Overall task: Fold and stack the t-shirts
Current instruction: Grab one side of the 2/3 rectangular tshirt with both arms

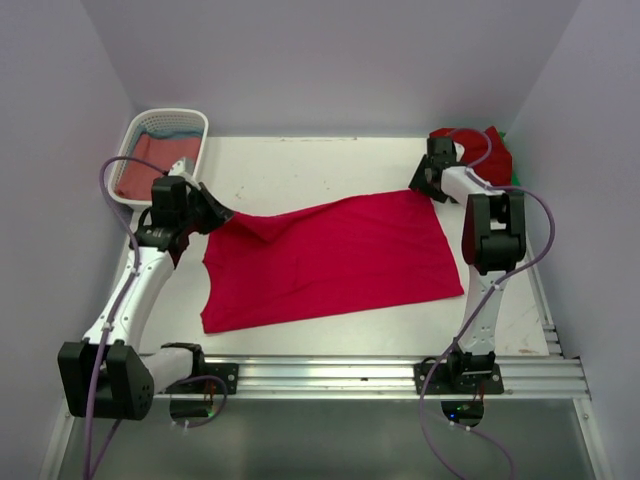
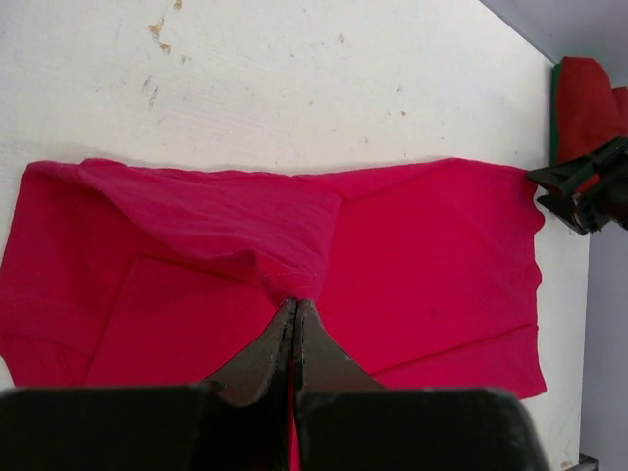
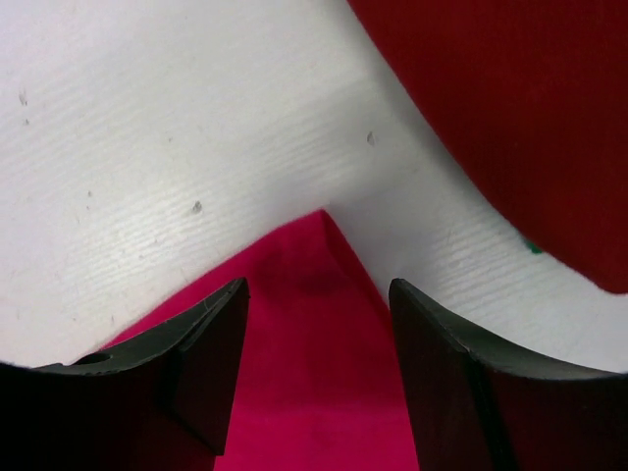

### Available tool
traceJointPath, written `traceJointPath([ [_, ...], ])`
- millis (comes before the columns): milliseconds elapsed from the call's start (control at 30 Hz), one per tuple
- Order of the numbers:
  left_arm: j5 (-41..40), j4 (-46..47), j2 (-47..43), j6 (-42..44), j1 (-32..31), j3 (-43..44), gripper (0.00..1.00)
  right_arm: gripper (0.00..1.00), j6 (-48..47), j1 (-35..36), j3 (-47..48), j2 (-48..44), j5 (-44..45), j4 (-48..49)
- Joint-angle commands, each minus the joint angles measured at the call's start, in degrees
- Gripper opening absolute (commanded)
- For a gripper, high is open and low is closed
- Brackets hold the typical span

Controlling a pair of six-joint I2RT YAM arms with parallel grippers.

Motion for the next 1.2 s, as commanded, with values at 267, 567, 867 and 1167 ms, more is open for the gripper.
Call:
traceJointPath([
  [267, 4.18, -4.57, -4.95, 0.98, 0.26, 2.13, 0.0, 0.57, -4.17, -0.92, 10.55, 6.25, 2.54, 0.11],
  [567, 3.22, -5.1, -5.04, 1.42, 0.26, 1.34, 0.0, 0.5, -2.85, -1.09, 7.65, 5.3, 0.78, 0.89],
  [867, 2.61, -4.84, -4.43, 1.68, 0.26, 0.9, 0.0, 0.06, -0.83, -1.18, 4.13, 3.54, -0.01, 0.98],
  [1167, 2.17, -4.49, -4.25, 1.77, 0.26, 0.29, 0.0, 0.01, -0.65, -1.27, 4.57, 2.92, 0.52, -0.07],
])
